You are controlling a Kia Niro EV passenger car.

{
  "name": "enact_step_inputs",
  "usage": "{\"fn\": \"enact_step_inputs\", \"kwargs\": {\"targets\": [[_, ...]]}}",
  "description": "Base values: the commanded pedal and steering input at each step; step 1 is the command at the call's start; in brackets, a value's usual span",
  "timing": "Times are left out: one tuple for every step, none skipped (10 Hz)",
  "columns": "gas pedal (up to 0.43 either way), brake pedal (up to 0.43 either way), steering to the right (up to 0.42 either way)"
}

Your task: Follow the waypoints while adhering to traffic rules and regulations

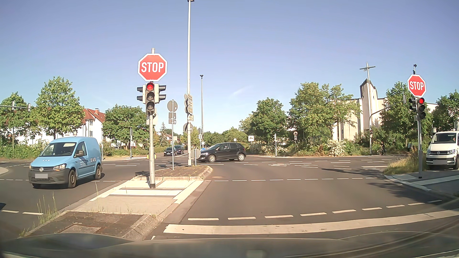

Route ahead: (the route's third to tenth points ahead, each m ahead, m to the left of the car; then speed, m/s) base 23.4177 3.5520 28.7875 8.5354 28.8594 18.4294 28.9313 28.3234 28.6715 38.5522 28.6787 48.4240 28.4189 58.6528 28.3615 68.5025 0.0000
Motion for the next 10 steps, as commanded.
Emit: {"fn": "enact_step_inputs", "kwargs": {"targets": [[0.0, 0.305, 0.012], [0.0, 0.305, 0.012], [0.0, 0.305, 0.012], [0.0, 0.305, 0.012], [0.0, 0.305, 0.012], [0.0, 0.305, 0.012], [0.0, 0.305, 0.012], [0.0, 0.305, 0.012], [0.0, 0.305, 0.012], [0.0, 0.305, 0.012]]}}
